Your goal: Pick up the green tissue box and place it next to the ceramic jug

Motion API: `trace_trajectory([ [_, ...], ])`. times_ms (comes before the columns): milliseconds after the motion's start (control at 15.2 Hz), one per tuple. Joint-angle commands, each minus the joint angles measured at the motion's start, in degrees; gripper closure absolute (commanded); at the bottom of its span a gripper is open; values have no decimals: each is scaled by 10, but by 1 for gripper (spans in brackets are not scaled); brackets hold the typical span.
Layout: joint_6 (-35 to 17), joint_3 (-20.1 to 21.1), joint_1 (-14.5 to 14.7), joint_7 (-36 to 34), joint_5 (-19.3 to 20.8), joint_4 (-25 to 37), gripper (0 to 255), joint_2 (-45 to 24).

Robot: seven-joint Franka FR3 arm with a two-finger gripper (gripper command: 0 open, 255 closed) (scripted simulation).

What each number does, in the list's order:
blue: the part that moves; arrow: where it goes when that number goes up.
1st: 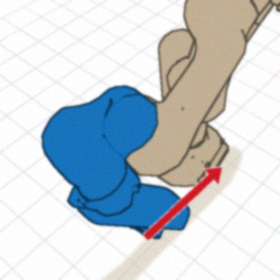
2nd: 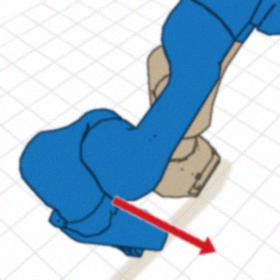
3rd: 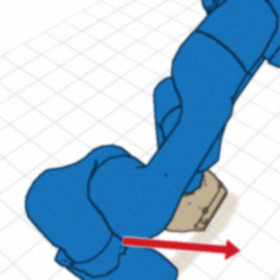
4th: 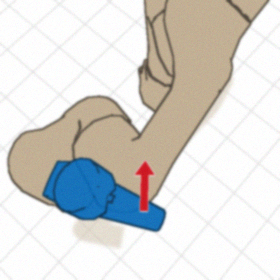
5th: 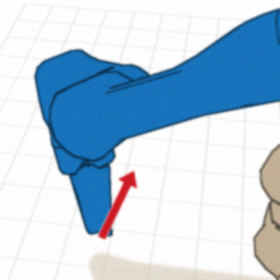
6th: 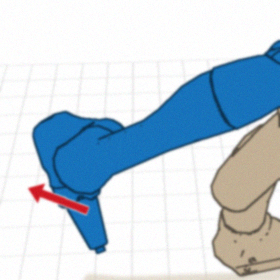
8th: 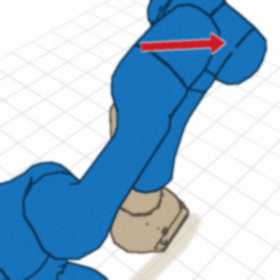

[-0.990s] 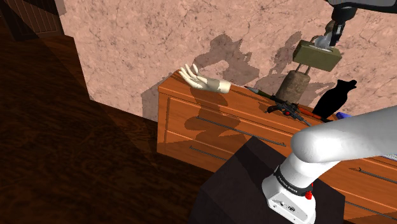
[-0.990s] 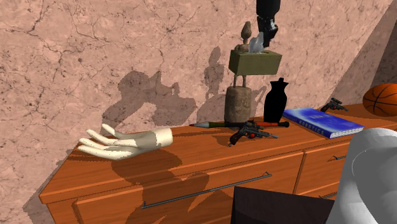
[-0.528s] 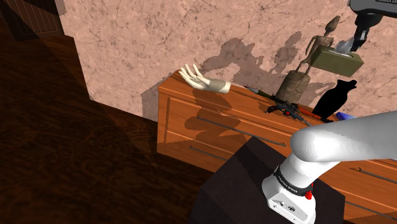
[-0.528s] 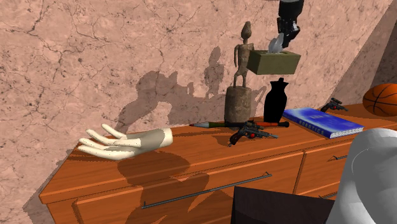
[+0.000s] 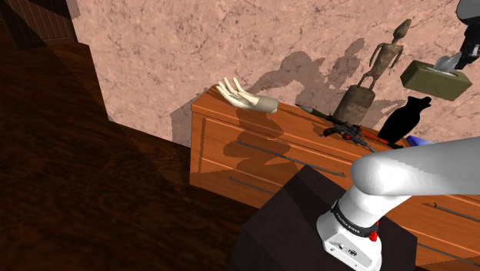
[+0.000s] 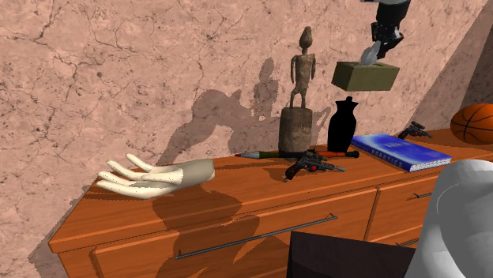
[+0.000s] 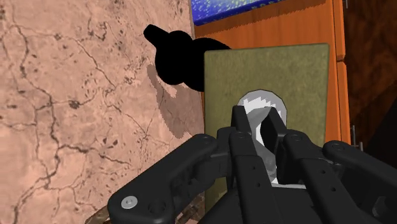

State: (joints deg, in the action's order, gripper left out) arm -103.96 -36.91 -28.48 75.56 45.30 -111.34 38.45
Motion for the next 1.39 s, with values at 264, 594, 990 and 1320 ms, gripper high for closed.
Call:
trace_trajectory([
  [264, -28, -86, 11, 79, 5, 44, 255, -7],
  [594, -51, -131, 20, 109, 9, 54, 255, -9],
  [990, -86, -138, 7, 90, 28, 0, 255, 7],
  [1320, -116, -146, -2, 74, 44, -40, 255, 17],
])
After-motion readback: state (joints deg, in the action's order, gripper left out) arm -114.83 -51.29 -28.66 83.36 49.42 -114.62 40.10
